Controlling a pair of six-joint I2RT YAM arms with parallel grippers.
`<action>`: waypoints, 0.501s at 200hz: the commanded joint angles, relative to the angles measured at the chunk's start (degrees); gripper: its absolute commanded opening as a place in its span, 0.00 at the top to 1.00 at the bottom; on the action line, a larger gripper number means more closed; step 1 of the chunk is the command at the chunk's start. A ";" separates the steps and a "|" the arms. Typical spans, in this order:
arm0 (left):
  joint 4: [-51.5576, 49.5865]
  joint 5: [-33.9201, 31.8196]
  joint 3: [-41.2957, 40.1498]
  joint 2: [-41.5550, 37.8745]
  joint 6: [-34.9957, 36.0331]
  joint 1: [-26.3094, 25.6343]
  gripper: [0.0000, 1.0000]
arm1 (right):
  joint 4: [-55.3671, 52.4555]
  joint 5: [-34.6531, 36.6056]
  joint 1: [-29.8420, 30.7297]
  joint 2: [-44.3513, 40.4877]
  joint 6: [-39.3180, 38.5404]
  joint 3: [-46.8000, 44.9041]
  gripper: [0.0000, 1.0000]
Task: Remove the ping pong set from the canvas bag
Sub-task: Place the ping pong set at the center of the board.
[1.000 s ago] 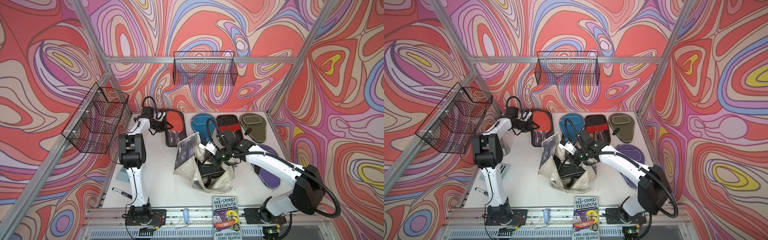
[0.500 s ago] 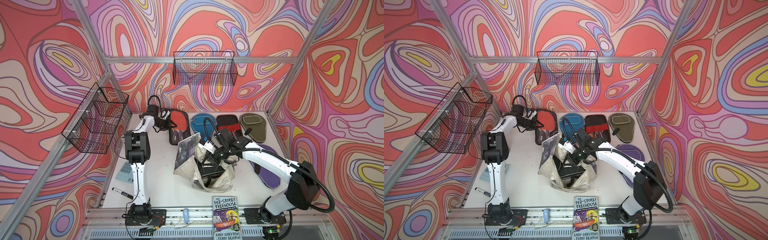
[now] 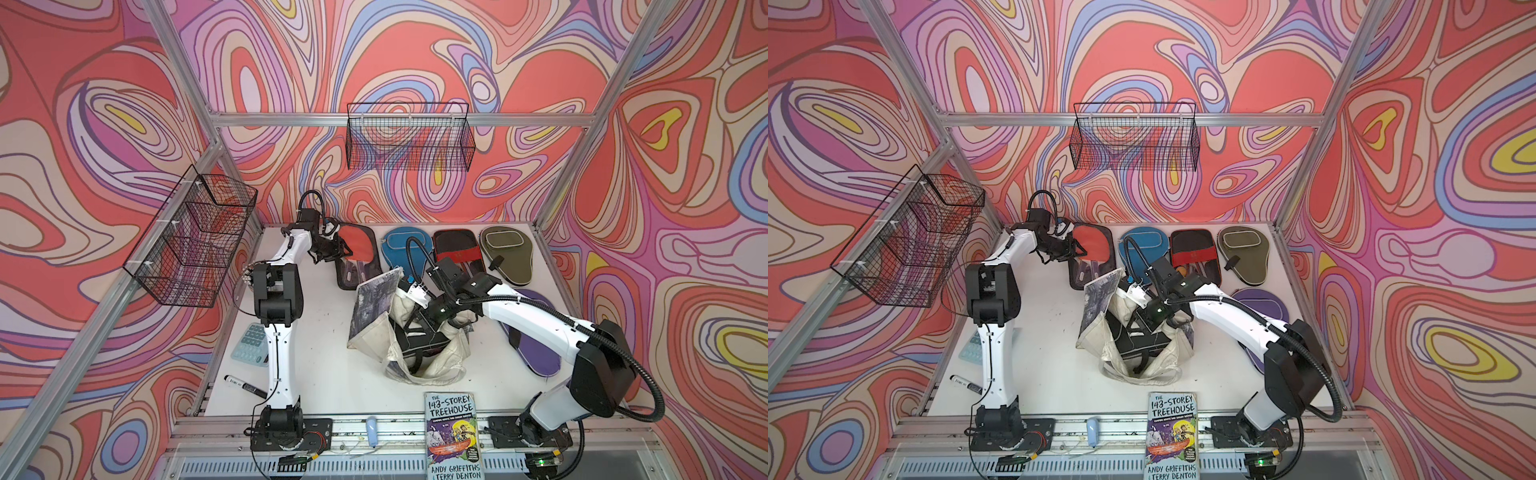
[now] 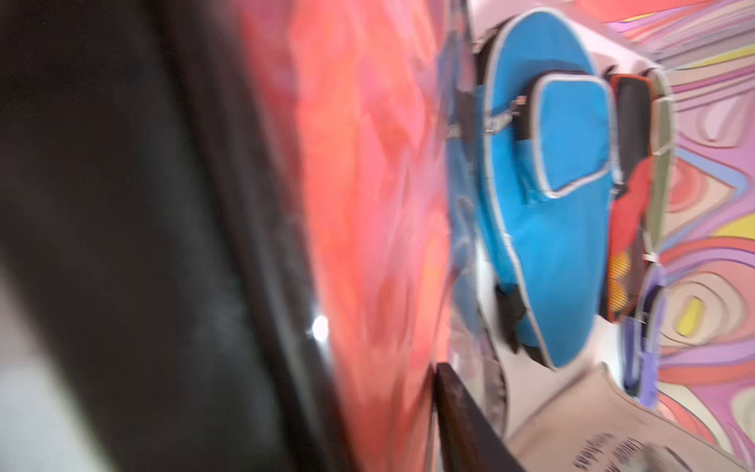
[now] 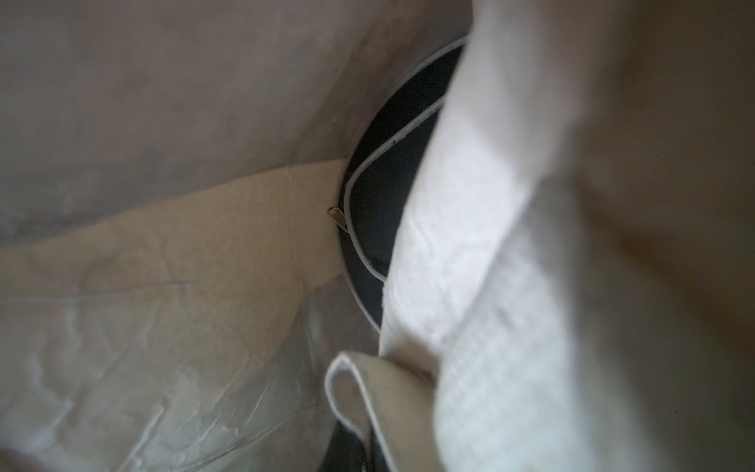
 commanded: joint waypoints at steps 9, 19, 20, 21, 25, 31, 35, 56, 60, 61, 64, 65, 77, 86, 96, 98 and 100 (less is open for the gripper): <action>-2.70 -7.55 0.44 0.71 3.64 -0.54 0.42 | -2.85 2.05 0.31 1.00 -1.11 -1.14 1.00; -2.85 -8.15 0.67 0.60 3.89 -0.60 0.40 | -2.85 2.12 0.30 0.95 -1.20 -1.21 1.00; -2.91 -8.22 0.73 0.63 3.91 -0.60 0.40 | -2.85 2.12 0.35 0.95 -1.20 -1.19 1.00; -2.93 -8.29 0.76 0.61 3.97 -0.60 0.39 | -2.85 2.08 0.33 0.95 -1.15 -1.18 1.00; -3.03 -8.52 0.87 0.58 4.10 -0.54 0.39 | -2.90 2.13 0.35 0.92 -1.26 -1.18 1.00; -3.11 -8.80 0.99 0.58 4.32 -0.69 0.38 | -2.91 2.12 0.32 0.93 -1.29 -1.18 1.00; -3.24 -8.89 1.17 0.58 4.45 -0.69 0.37 | -2.91 2.16 0.30 0.96 -1.42 -1.18 1.00; -2.93 -8.78 1.31 0.58 4.75 -0.86 0.35 | -3.01 2.28 0.30 0.95 -1.55 -1.22 1.00; -2.87 -8.73 1.33 0.53 4.80 -0.91 0.35 | -2.95 2.24 0.30 1.03 -1.55 -1.21 1.00; -2.78 -8.77 1.36 0.56 4.85 -0.93 0.35 | -2.95 2.23 0.30 0.99 -1.55 -1.24 1.00; -2.67 -8.69 1.33 0.55 4.87 -0.95 0.35 | -2.94 2.21 0.30 1.03 -1.62 -1.33 1.00; -2.64 -8.66 1.32 0.57 4.89 -1.00 0.35 | -2.94 2.21 0.30 1.08 -1.67 -1.34 1.00; -1.98 -8.40 1.31 0.66 5.15 -1.28 0.34 | -3.01 2.28 0.30 1.04 -1.67 -1.30 1.00; -1.54 -8.38 1.38 0.83 5.08 -1.39 0.34 | -3.04 2.26 0.31 0.96 -1.64 -1.40 1.00; -1.00 -8.28 1.57 1.08 5.11 -1.53 0.33 | -3.18 2.38 0.31 0.90 -1.67 -1.37 1.00; -0.87 -8.15 1.53 1.10 5.15 -1.49 0.33 | -3.20 2.34 0.33 0.91 -1.67 -1.42 1.00; -0.77 -8.12 1.50 1.10 5.09 -1.49 0.33 | -3.25 2.42 0.31 0.89 -1.64 -1.44 1.00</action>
